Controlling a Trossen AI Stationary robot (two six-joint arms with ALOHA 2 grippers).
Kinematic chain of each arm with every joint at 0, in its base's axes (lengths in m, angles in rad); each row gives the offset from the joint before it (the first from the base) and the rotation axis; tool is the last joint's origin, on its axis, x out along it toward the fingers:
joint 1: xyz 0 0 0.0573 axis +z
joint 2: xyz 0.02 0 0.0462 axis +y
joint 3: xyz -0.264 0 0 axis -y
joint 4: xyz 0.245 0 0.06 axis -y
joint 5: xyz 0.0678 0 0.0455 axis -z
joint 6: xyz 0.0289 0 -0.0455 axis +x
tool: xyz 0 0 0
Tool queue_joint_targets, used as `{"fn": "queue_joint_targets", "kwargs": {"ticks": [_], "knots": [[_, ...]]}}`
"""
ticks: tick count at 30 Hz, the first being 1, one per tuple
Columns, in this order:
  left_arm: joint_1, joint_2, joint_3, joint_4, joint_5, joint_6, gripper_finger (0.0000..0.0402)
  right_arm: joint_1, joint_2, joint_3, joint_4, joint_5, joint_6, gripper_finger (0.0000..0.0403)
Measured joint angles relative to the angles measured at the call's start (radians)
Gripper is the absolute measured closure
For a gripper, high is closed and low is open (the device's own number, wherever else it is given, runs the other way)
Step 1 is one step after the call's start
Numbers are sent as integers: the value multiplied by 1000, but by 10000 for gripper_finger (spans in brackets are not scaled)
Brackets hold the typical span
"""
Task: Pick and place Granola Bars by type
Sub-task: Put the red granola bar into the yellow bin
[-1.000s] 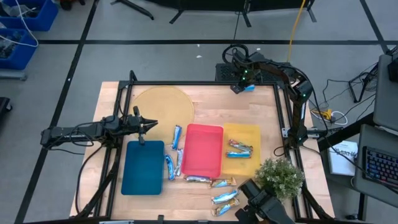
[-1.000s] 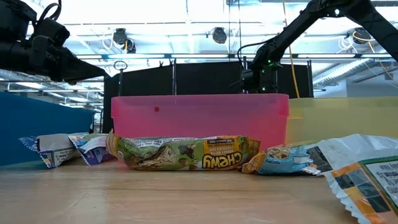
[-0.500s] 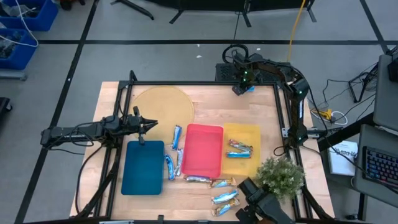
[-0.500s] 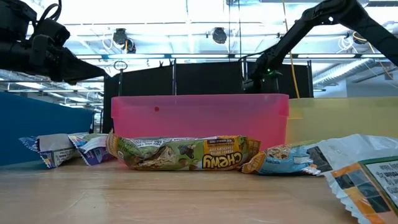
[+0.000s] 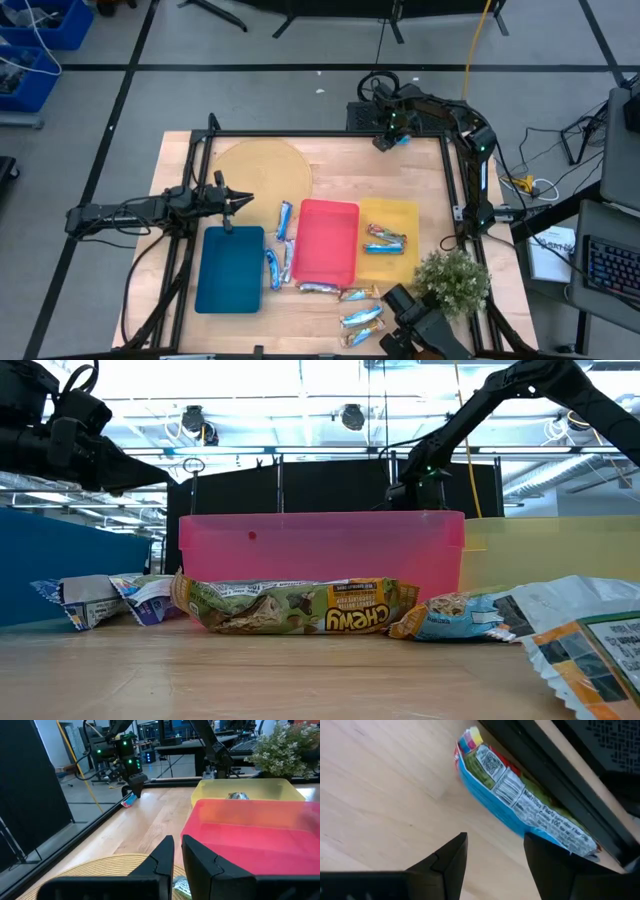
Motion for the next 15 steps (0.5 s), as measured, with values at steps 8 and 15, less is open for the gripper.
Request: {"fn": "queue_joint_targets", "kwargs": {"ticks": [8, 15], "knots": [[0, 0, 0, 1, 0, -3, 355, -22, 0, 0, 86, -4, -8, 216], [0, 0, 0, 2, 0, -3, 355, -28, 0, -2, 60, -13, -6, 217]]}}
